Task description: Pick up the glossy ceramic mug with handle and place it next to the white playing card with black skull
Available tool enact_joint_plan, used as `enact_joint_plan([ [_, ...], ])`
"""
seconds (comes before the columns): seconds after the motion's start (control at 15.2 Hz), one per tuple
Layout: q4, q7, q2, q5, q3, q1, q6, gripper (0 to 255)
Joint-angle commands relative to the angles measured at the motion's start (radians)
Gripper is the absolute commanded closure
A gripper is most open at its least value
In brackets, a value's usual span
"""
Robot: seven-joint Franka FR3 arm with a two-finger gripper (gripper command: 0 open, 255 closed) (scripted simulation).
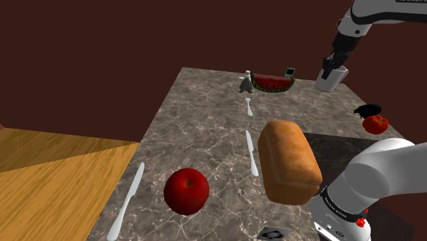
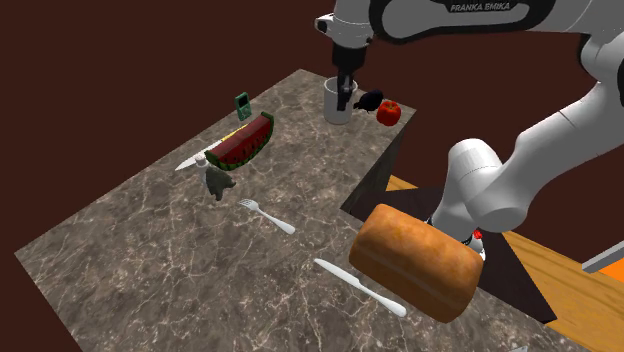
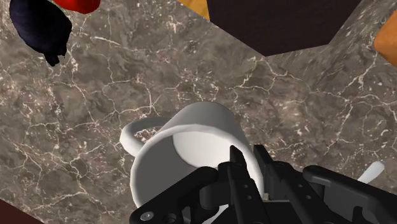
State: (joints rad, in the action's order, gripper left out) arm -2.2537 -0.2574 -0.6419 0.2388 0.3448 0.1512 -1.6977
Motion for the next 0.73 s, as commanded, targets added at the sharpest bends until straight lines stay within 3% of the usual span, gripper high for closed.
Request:
enact_joint_plan([
  [0.0, -0.046, 0.045, -0.056, -0.009, -0.044, -0.001, 0.018, 255],
  [0.66, -0.187, 0.263, -0.261, -0.132, -0.271, -0.048, 0.111, 255],
])
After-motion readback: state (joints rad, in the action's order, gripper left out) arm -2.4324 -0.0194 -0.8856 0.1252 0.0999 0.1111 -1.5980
